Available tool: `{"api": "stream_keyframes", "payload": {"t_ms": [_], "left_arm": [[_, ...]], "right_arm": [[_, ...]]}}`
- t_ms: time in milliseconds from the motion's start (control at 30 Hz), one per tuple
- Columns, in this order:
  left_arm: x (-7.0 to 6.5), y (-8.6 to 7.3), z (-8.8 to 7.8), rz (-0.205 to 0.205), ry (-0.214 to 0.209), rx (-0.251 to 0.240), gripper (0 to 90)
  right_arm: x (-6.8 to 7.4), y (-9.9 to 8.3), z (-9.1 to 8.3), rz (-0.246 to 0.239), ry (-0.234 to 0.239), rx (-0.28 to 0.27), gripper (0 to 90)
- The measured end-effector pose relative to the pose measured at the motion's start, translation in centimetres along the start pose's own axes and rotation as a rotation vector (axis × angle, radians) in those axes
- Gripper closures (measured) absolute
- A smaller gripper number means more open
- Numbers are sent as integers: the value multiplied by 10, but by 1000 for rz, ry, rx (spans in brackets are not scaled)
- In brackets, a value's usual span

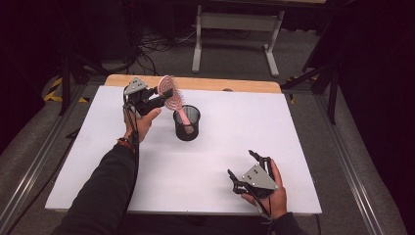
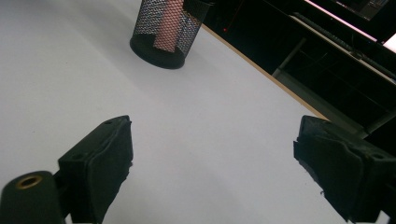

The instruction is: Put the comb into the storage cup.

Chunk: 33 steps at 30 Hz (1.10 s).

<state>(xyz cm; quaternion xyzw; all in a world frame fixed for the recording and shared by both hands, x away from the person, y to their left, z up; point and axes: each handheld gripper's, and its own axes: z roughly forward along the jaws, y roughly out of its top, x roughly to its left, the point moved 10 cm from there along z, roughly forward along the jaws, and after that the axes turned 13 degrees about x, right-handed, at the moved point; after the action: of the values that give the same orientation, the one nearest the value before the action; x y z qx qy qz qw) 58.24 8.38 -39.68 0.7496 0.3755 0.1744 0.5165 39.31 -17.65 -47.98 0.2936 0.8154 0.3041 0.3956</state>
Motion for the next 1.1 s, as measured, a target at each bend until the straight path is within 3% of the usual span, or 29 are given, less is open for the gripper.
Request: {"api": "stream_keyframes", "payload": {"t_ms": [133, 567, 1100], "left_arm": [[-1, 1, -2, -1, -14, -6, 559], [-1, 6, -7, 37, 8, -11, 566], [0, 17, -19, 105, 63, -28, 512]], "right_arm": [[0, 0, 0, -5, -4, -1, 122], [1, -1, 1, -12, -2, 13, 122], [0, -2, 2, -18, -9, 21, 123]]}}
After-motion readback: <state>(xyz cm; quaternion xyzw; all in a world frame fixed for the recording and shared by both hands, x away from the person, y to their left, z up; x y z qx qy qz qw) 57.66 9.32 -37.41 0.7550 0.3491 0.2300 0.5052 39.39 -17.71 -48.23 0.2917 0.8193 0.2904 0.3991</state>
